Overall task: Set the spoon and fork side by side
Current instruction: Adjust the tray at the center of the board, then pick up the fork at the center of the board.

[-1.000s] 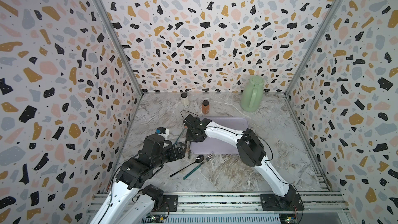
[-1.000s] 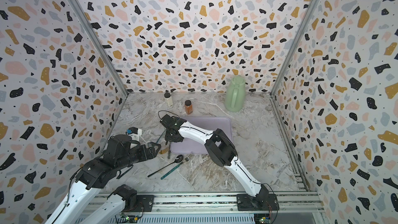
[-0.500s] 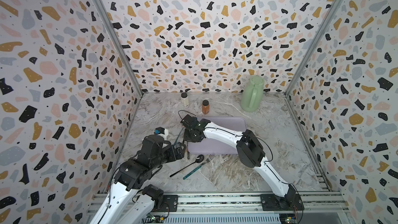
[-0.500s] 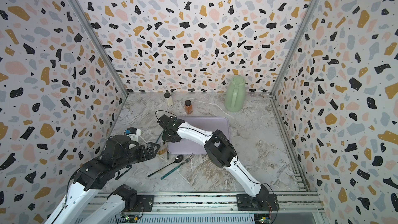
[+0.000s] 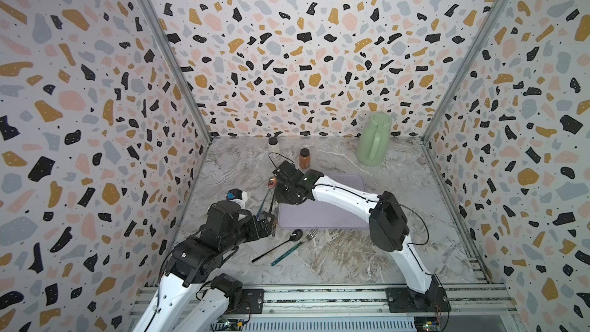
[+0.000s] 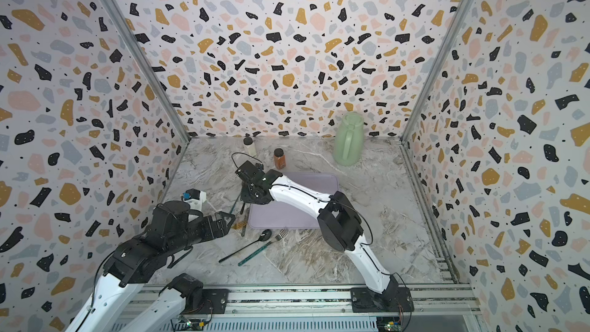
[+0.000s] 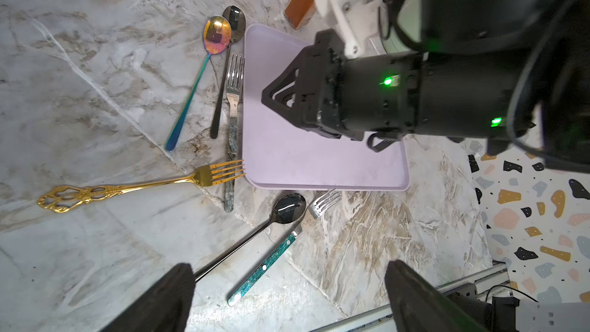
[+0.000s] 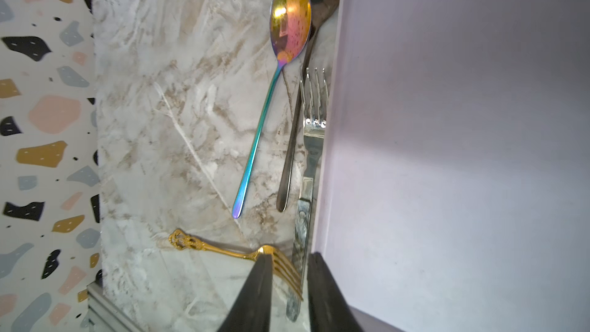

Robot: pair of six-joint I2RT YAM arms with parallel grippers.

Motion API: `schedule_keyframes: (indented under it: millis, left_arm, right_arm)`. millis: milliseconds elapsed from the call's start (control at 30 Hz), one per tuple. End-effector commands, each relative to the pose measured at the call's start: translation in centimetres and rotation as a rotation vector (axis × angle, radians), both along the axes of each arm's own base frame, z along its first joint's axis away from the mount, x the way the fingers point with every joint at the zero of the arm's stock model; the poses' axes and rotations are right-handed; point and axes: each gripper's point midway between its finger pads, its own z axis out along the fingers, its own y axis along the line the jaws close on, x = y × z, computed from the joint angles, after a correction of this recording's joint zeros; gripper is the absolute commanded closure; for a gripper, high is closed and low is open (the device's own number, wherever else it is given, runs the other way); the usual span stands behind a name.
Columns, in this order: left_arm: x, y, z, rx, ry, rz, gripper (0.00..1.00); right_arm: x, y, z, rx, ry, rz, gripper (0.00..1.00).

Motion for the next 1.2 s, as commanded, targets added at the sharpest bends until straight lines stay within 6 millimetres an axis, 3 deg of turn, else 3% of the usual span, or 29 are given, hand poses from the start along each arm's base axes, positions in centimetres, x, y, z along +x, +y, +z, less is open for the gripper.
schedule_keyframes:
  millis: [0, 233, 400, 500, 633, 800, 1033, 1167]
  left_arm:
    - [0.1, -0.5, -0.4, -0.005, -0.008, -0.029, 0.04]
    - [0.8, -2.2, -3.1, 0.066, 0.035, -0.074, 0.10]
    - [0.5, -6.2, -5.4, 0.217, 0.001, -0.204, 0.14]
    - [-0.2, -8.4, -6.6, 0.364, -0.050, -0.323, 0.23]
    - [-1.0, -7.3, -9.0, 0.498, 0.006, -0.321, 0.26]
    - [-2.9, -6.8, -12.0, 0.453, 0.064, -0.370, 0.26]
    - [-4.9, -5.4, -15.9, 0.446, 0.141, -0.387, 0.29]
    - [-4.8, -4.9, -16.6, 0.468, 0.152, -0.362, 0.34]
  right_arm:
    - [0.8, -2.7, 3.4, 0.006, -0.071, 0.001, 0.74]
    - [0.1, -8.8, 5.1, -0.047, -0.147, 0.047, 0.72]
    - [-1.5, -13.8, 4.6, -0.077, -0.162, 0.097, 0.67]
    - [-2.6, -16.2, 3.5, -0.069, -0.176, 0.121, 0.68]
    - [-3.2, -17.9, 4.3, -0.061, -0.305, 0.188, 0.67]
    - [-3.0, -19.9, 3.3, -0.123, -0.338, 0.193, 0.66]
    - [-3.3, -20.6, 3.6, -0.055, -0.422, 0.174, 0.60]
    - [-3.4, -21.3, 4.1, -0.082, -0.448, 0.177, 0.60]
